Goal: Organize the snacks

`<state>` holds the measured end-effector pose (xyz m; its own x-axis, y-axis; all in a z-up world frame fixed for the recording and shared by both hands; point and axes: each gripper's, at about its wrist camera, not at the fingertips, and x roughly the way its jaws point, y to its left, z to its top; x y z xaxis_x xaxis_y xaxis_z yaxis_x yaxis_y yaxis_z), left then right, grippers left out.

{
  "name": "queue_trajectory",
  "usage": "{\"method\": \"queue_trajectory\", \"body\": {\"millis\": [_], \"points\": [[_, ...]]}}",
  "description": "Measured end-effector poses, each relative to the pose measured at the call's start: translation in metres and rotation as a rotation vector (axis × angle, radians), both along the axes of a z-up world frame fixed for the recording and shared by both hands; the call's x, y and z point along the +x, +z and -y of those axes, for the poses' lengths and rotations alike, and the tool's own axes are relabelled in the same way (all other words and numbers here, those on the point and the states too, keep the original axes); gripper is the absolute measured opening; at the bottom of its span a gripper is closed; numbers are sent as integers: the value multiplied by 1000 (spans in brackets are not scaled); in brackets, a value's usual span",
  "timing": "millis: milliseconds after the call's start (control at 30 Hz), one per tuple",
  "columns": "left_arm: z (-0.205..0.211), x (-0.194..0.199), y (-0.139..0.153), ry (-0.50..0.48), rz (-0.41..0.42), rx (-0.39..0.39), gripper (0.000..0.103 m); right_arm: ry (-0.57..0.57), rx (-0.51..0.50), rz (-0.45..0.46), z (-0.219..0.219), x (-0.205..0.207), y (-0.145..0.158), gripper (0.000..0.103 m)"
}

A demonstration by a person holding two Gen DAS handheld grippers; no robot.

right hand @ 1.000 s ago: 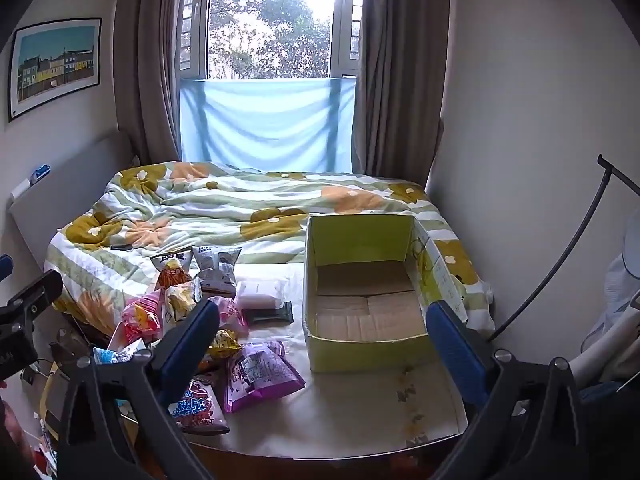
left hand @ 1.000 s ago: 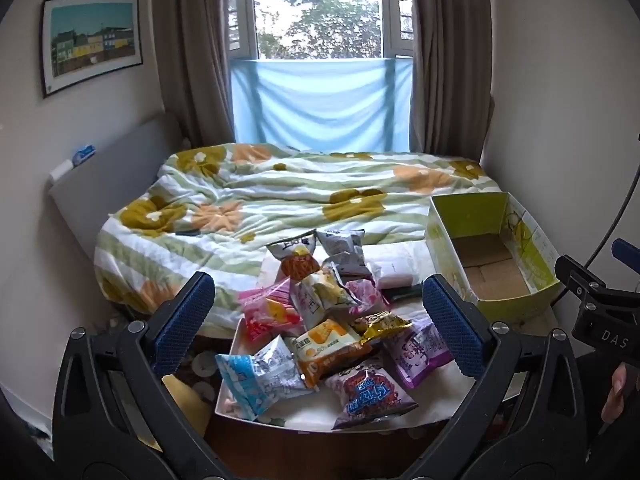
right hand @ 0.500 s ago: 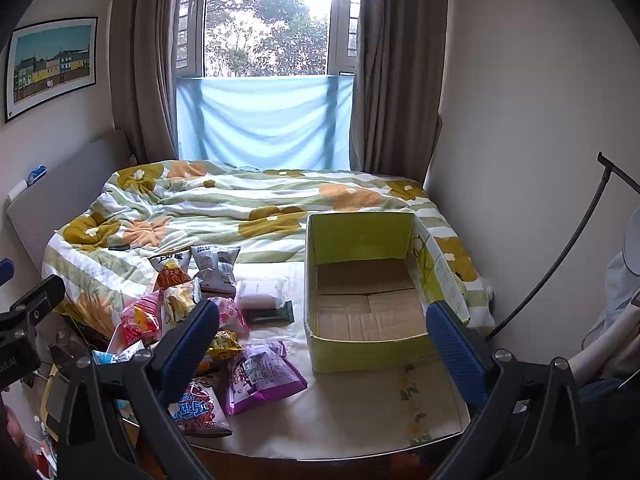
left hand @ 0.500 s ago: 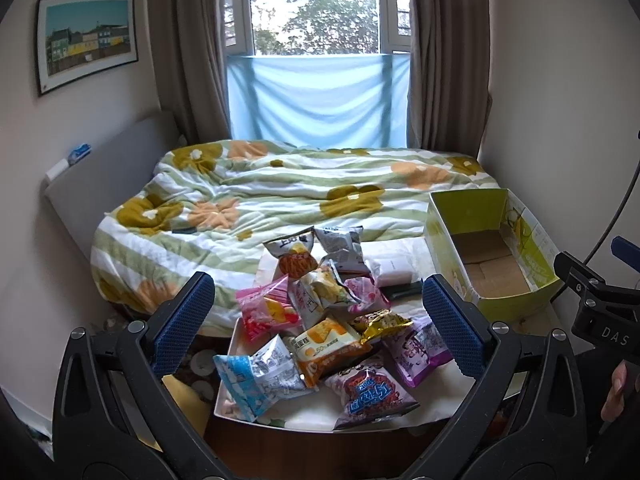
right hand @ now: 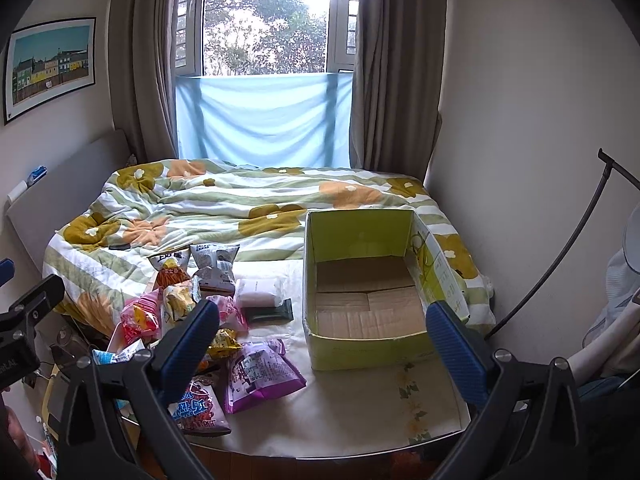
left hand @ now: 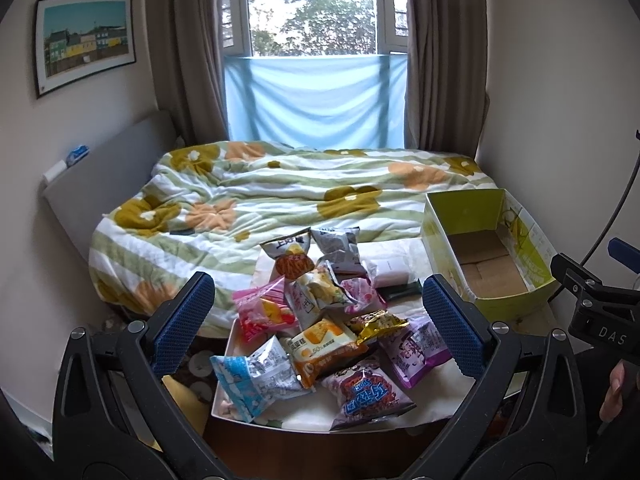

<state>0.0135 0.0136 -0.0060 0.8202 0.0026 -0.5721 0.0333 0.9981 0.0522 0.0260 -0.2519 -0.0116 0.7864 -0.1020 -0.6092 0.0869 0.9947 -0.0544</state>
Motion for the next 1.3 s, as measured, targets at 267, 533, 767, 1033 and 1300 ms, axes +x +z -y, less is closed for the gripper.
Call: {"method": "queue_trajectory", "body": {"millis": [267,533,767,1033,1300], "points": [[0,-1,0,-2,-5,-7,102,4,12,-5,3,1,-4,103],[-1,0,-2,12,-13,-15,102,7,11,-17,4,2,-6,103],[-2,1,-2,15,-16,-16,102,10,13,-16,4,3,-6,103],[-2,2,-2,14,-19,-14,102,7,13,-16,4,2,-6,103],[0,3,-2,12,-19,-12,102,8,12,-17,4,4,-4,103]]}}
